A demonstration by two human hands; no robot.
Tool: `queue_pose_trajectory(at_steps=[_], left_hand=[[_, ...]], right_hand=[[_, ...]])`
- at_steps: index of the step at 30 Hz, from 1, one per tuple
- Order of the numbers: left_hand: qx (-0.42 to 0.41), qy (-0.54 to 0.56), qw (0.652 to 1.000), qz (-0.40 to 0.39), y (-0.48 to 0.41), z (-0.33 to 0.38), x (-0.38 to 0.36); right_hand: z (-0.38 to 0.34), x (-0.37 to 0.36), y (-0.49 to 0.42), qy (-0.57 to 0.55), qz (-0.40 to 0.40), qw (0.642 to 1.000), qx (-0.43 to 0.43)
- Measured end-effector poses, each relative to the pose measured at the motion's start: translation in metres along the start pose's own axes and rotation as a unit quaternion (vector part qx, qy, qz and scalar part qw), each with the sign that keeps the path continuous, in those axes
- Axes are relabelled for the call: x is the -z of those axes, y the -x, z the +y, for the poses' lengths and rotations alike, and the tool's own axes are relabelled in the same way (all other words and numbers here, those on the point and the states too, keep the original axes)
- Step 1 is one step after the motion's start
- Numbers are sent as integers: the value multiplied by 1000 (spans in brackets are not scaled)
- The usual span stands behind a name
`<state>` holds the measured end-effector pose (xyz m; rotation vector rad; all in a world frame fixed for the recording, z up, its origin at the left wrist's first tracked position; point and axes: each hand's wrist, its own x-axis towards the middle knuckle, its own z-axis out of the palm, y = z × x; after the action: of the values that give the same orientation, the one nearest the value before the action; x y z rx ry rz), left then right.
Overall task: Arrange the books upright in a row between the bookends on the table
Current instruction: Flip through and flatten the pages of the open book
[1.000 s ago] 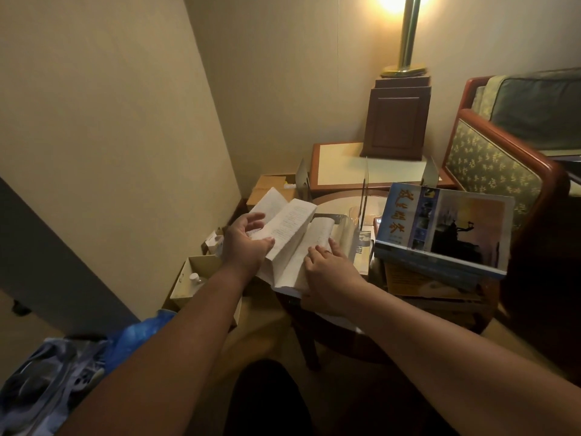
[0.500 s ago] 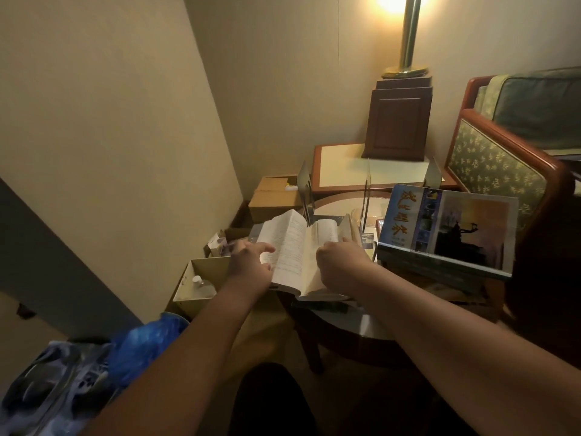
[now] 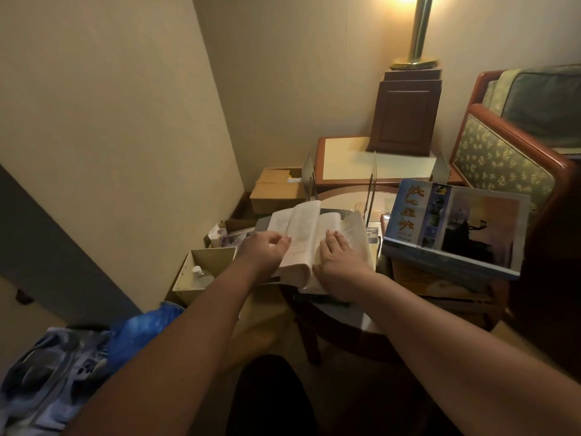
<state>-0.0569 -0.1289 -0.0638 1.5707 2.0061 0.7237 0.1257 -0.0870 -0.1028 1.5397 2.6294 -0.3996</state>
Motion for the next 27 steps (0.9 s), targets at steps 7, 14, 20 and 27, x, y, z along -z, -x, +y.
queue_pose_trajectory(at_steps=[7, 14, 20, 27], left_hand=[[58, -29, 995, -77, -16, 24, 4], [36, 25, 998, -43, -22, 29, 11], [-27, -144, 986, 79, -16, 16, 16], [3, -159, 981, 112, -12, 7, 12]], right_hand=[[6, -8, -1, 15, 9, 1000, 18], [4, -8, 0, -27, 15, 999, -13], [3, -11, 2, -22, 24, 999, -4], [3, -10, 5, -5, 22, 1000, -13]])
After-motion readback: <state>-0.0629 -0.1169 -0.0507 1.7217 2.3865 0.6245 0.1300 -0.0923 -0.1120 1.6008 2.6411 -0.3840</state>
